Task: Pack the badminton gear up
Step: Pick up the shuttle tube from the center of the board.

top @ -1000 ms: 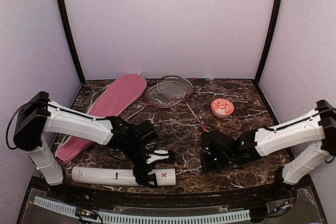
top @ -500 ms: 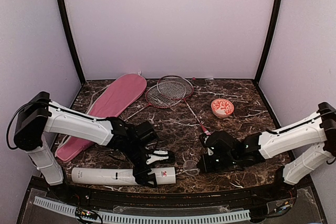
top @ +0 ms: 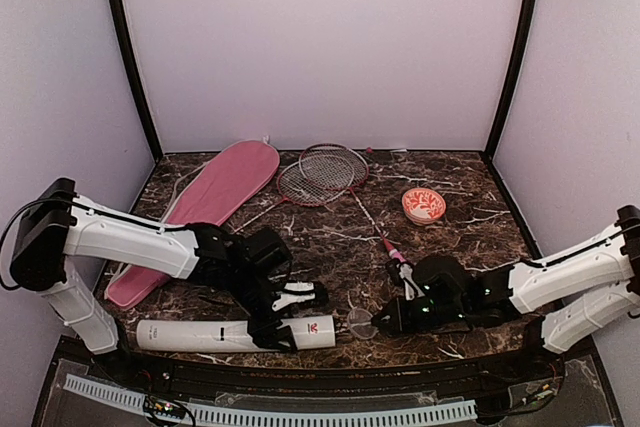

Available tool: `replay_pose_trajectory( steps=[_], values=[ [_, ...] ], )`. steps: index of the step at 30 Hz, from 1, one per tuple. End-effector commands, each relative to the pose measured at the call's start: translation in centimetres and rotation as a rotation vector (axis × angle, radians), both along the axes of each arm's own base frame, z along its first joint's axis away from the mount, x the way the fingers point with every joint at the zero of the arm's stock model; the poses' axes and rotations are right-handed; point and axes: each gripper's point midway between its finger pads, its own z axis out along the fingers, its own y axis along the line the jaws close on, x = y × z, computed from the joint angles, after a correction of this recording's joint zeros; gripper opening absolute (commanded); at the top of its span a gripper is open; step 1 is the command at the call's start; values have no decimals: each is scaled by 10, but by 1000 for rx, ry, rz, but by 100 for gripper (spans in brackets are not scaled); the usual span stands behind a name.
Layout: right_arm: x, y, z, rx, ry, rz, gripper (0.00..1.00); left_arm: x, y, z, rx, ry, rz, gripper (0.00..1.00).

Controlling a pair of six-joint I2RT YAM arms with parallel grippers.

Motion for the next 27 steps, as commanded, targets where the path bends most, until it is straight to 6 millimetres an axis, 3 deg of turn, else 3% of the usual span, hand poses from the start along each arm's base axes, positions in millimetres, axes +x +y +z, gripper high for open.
replay_pose_trajectory(
  steps=[1,4,6,9,16,23,27],
  values=[
    [8,8,38,171,-41,-48,0,10,-10,37,-116,-103,-8,70],
    [12,-4,44,177,-70,-96,0,10,-10,42,-134,-119,-12,68],
    [14,-11,48,190,-86,-119,0,10,-7,33,-103,-104,-7,74],
    [16,-15,51,204,-95,-136,0,9,-5,24,-68,-84,0,72],
    [10,-9,33,137,-80,-67,0,7,-7,5,-15,-40,-15,71],
    [13,2,25,159,-83,-57,0,9,-8,17,-54,-65,-2,69],
    [8,8,37,229,-56,-49,0,11,-10,34,-101,-93,12,68]
  ],
)
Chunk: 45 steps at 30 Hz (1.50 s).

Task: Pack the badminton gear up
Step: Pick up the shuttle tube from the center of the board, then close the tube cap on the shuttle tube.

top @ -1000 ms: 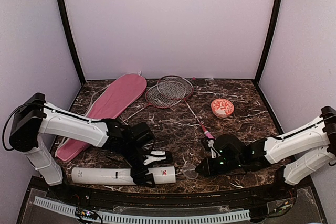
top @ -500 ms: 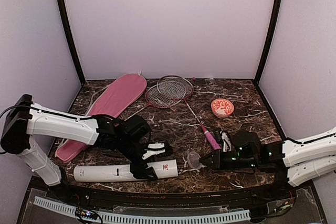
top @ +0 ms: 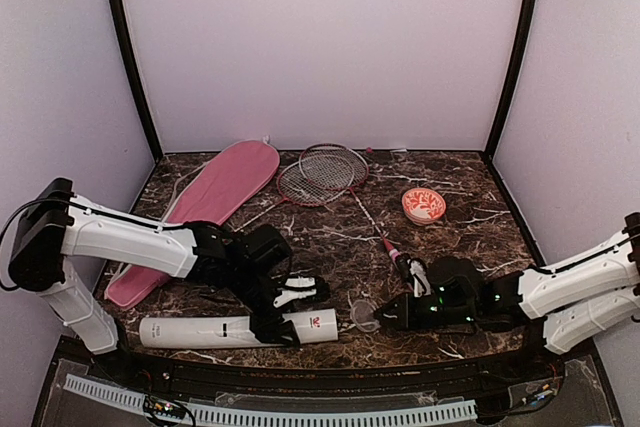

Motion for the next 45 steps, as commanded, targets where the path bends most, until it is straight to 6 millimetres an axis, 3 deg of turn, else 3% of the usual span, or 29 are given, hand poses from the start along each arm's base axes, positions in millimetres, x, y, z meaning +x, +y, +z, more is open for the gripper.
replay_pose_trajectory(
  steps=[1,8,16,31,45],
  values=[
    [1,13,28,133,-18,16,0,2,-5,34,-91,-46,6,68],
    [3,12,51,170,-56,8,0,7,-10,59,-156,-90,15,68],
    [9,13,60,157,-86,-5,0,9,-12,75,-195,-117,17,68],
    [9,43,64,174,-98,51,0,9,-13,85,-222,-125,21,68],
    [1,59,73,312,-57,64,0,11,-14,92,-246,-139,32,68]
  ],
)
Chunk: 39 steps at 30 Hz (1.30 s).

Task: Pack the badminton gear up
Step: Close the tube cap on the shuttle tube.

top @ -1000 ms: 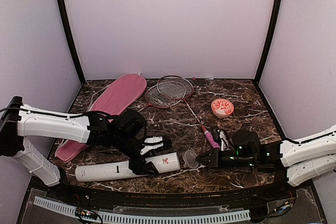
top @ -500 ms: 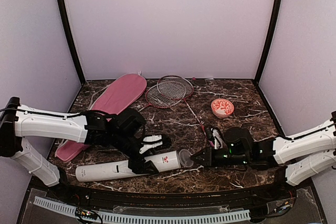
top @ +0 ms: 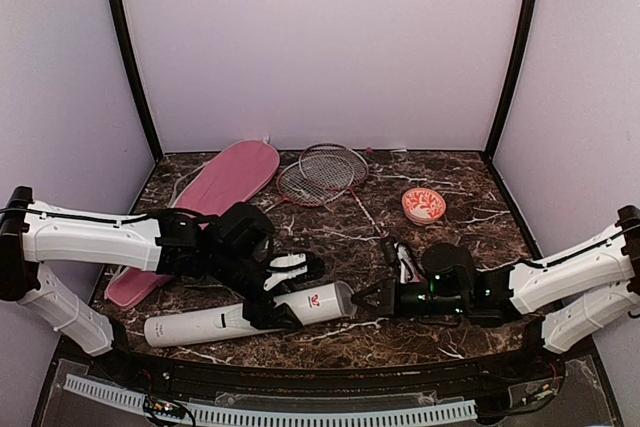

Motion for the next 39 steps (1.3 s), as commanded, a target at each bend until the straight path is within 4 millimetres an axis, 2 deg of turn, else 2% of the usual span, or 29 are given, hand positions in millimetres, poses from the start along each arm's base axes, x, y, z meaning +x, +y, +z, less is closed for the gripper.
replay_pose_trajectory(
  steps=[1,13,29,39],
  values=[
    [-3,11,21,121,1,12,0,3,-8,26,-79,-29,9,68],
    [-4,9,22,160,18,1,0,5,-11,39,-117,-40,22,68],
    [-8,18,23,183,27,30,0,5,-12,41,-125,-36,24,68],
    [-8,25,21,113,-11,47,0,7,-12,36,-110,-34,34,68]
  ],
)
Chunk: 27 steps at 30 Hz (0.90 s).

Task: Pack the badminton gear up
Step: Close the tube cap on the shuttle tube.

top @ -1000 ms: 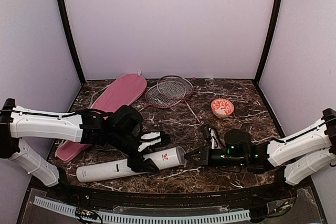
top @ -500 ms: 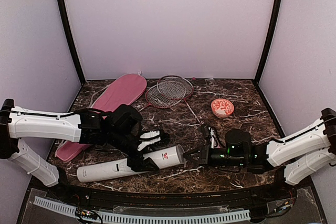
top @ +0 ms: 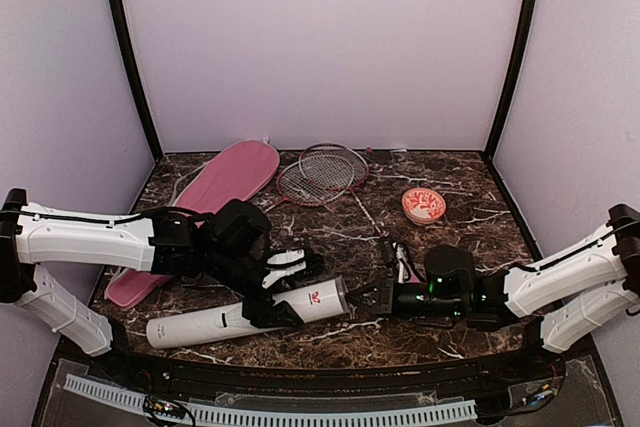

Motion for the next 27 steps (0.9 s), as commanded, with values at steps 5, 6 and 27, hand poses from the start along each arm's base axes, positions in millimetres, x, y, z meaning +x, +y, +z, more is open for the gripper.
replay_pose_trajectory(
  steps=[5,6,27],
  values=[
    [-6,18,6,-44,-53,48,0,5,-10,22,-68,-32,10,68],
    [-6,17,4,-55,-57,46,0,6,-10,22,-68,-32,11,68],
    [-21,18,-13,-197,-163,155,0,7,-10,22,-66,-38,15,69]
  ],
)
